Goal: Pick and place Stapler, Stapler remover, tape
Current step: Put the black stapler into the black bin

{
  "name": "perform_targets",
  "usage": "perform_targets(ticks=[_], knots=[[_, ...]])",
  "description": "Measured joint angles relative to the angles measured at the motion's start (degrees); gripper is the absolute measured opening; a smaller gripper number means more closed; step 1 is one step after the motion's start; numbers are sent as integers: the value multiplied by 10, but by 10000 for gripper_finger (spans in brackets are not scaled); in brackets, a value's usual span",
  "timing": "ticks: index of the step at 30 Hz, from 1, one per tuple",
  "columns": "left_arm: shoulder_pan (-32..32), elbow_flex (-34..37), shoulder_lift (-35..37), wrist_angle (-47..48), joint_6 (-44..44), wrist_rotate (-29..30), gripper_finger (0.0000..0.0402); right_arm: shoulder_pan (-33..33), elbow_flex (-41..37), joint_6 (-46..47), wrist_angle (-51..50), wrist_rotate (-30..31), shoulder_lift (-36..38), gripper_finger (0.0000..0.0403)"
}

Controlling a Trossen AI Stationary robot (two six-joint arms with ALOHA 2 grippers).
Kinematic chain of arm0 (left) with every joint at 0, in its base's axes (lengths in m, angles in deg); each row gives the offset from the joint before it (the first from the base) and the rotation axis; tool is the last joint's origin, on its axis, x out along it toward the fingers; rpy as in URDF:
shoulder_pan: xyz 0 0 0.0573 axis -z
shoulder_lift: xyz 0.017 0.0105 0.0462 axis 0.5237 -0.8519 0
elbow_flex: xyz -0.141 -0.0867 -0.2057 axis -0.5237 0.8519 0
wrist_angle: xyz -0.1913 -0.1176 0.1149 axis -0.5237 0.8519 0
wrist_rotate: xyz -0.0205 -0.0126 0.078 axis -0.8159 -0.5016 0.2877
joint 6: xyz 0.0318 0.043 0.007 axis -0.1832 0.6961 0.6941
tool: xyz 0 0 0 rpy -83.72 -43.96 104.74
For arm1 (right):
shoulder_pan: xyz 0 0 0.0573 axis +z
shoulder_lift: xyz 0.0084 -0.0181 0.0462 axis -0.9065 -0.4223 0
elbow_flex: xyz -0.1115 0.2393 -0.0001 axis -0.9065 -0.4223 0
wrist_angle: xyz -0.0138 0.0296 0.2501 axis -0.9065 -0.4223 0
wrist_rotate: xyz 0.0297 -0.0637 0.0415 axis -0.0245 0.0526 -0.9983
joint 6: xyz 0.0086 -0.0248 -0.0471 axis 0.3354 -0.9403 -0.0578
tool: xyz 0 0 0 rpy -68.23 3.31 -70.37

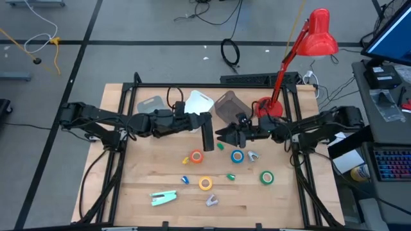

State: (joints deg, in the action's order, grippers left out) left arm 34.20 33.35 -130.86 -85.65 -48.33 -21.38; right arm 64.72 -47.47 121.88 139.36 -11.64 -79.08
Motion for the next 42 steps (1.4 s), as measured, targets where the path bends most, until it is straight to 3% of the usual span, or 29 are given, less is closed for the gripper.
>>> perform_targets(ticks=[13, 26, 42], knots=[[1, 0, 0, 8, 15, -12, 178, -1, 74, -6, 2, -29, -71, 355], [7, 0, 1, 3, 17, -12, 178, -8, 101, -22, -6, -42, -72, 354], [7, 1, 1, 63, 34, 88, 178, -8, 105, -46, -67, 64, -72, 354]])
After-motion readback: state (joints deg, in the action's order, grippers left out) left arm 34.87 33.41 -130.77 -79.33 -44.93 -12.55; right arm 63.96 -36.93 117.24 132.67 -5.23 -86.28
